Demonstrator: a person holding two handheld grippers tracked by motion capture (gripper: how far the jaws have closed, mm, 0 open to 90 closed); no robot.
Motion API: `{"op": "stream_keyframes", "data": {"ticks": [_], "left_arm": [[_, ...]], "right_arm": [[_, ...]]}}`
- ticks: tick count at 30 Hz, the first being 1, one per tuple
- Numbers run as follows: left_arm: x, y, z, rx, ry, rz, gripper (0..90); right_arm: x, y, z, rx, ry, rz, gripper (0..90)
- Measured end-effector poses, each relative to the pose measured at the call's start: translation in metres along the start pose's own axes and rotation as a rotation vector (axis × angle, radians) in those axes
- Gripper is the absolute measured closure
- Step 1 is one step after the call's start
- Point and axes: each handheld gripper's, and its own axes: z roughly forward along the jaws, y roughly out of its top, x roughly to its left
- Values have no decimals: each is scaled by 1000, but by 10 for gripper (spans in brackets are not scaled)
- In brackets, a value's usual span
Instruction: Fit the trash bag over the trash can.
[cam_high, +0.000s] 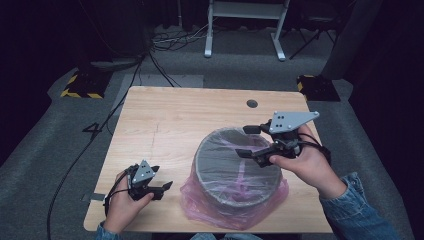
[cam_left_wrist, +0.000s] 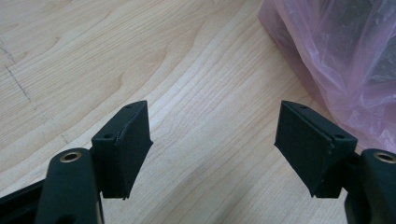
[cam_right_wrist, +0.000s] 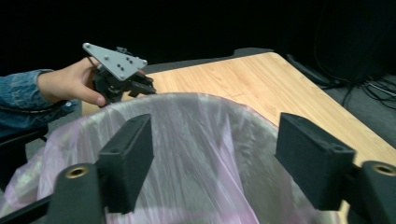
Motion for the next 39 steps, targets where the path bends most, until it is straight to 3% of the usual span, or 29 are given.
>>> {"op": "stream_keyframes", "data": {"ticks": [3, 10, 21, 39], "left_arm": [[-1, 0, 2, 2, -5, 4, 266], [0, 2, 4, -5, -17, 7, 266], [-1, 1, 5, -6, -25, 1, 265], [0, 1, 8, -2, -32, 6, 263]], "right_arm": [[1, 4, 7, 5, 19, -14, 367], [3, 12, 28, 21, 70, -14, 355], [3, 2, 54, 35, 46, 31, 279], [8, -26, 84, 181, 46, 21, 187]]}}
